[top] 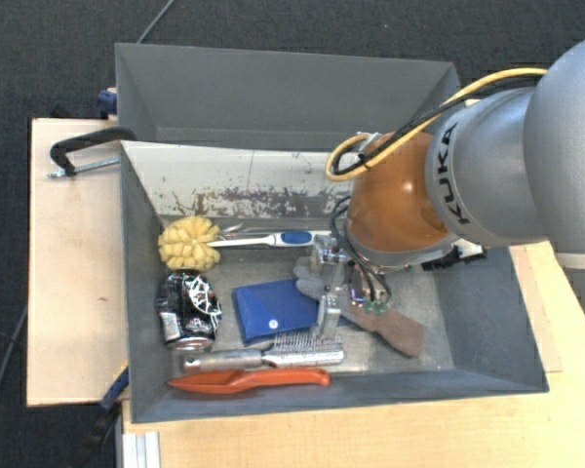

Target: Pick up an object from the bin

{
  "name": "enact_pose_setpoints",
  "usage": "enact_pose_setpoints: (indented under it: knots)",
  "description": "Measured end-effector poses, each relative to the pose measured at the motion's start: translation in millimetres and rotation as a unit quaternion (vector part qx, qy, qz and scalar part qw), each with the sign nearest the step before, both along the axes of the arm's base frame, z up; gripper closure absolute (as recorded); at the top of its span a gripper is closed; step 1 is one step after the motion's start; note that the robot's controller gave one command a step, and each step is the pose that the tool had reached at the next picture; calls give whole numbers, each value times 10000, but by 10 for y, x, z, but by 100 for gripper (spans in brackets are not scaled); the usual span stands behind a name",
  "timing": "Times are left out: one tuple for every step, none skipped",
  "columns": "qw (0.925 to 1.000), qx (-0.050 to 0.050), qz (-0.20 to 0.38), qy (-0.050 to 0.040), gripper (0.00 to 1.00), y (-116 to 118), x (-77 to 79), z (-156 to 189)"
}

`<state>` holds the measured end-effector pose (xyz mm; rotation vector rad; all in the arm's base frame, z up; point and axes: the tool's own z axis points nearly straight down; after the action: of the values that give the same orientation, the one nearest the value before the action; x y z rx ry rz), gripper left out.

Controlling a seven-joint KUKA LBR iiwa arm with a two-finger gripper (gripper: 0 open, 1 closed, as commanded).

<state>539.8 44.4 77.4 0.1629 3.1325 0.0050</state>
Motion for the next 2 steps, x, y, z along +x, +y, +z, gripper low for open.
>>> enact_pose_setpoints:
  knots:
    - [9951, 27, -987, -16, 0, -46, -12, -30]
    - [10000, 0, -45, -38, 0, -11, 13, 8]
